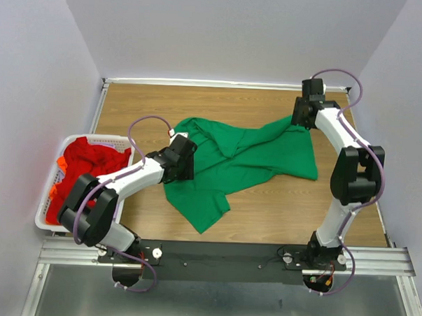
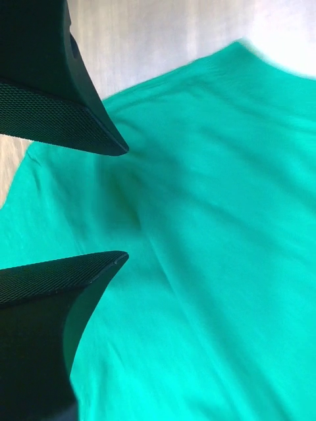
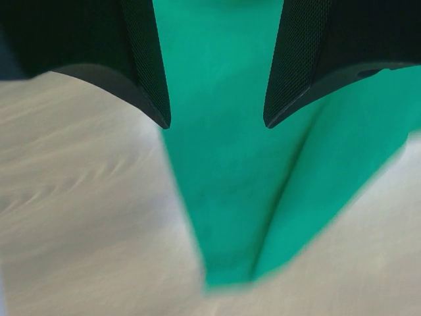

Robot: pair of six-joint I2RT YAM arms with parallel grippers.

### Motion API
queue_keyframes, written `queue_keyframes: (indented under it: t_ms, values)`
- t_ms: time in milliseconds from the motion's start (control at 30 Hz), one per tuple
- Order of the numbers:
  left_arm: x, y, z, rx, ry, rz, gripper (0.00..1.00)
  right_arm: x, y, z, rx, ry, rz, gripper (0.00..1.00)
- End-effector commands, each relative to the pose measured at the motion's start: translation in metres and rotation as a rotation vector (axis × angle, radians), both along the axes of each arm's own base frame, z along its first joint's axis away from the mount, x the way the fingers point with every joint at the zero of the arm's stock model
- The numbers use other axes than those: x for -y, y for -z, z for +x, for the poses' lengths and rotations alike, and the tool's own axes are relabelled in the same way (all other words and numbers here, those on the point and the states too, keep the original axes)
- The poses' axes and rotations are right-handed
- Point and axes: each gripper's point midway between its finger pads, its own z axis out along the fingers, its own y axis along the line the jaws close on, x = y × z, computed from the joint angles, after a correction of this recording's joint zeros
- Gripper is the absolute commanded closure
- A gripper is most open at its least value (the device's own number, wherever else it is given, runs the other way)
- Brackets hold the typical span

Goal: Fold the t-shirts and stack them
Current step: Flatten the tshirt out

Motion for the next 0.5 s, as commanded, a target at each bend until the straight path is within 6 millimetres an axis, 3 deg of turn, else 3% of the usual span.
queue_keyframes:
  t_ms: [0,200,267,433,467]
  values:
    - [0.012,-0.031,0.037,0.098,-0.023,-0.038,0.32,-0.079,0.012,-0.035,-0.052,-0.222,0.272,0.34]
    - [0.006,-0.016,0.066,0.09,-0.023,0.002,0.32,-0.194,0.028,-0.06,-0.093,-0.51,0.308,0.34]
    - [0.008,-0.01,0.067,0.074,-0.012,-0.005,0.32,-0.209,0.035,-0.054,-0.091,-0.518,0.329,0.34]
    - [0.01,0.01,0.056,0.017,0.018,-0.01,0.32,-0.226,0.039,-0.016,-0.034,-0.523,0.334,0.37]
    - [0.009,0.012,0.054,0.013,0.02,-0.011,0.32,-0.228,0.055,-0.013,-0.061,-0.524,0.326,0.39]
